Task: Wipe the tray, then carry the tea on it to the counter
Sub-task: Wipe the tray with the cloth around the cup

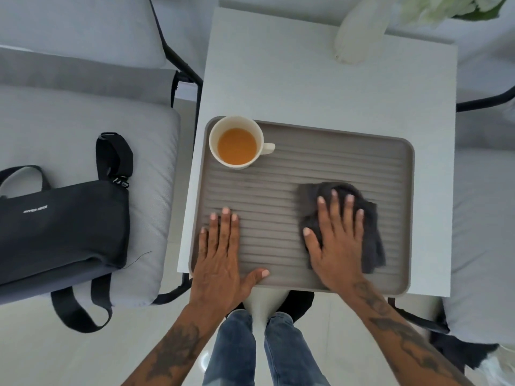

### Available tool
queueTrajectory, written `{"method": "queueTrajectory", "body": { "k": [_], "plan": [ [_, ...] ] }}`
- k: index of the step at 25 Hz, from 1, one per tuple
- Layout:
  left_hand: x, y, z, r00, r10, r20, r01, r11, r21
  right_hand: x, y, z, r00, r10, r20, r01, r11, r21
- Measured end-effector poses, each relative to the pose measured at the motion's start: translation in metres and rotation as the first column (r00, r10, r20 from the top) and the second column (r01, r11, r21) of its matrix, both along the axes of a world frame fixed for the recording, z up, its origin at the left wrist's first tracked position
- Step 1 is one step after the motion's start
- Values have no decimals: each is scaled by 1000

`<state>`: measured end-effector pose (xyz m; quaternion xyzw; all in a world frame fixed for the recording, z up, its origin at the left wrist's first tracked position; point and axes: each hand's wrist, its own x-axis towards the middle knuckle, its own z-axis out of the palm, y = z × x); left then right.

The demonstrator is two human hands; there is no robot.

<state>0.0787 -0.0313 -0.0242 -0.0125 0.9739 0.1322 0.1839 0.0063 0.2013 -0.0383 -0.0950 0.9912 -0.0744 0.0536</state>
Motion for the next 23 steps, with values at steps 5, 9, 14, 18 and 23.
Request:
{"method": "queueTrajectory", "body": {
  "k": [5,9,14,18,23],
  "plan": [
    [1,0,-4,1000,-24,19,25,999,-31,-25,-109,-7,920,388,-53,-392,910,-132],
    [0,0,-1,1000,-6,-15,6,1000,-16,-35,-42,-8,946,316,-76,-321,944,-77],
    [-1,0,0,1000,-3,4,3,1000,-8,-32,16,-9,993,63,-99,-65,998,-26],
    [0,1,0,1000,-9,17,9,1000,-20,-30,-74,-13,968,229,-105,-241,963,-121],
    [0,0,-1,1000,-11,19,12,1000,-21,-41,-87,-14,924,371,-94,-381,915,-131]
  ]
}}
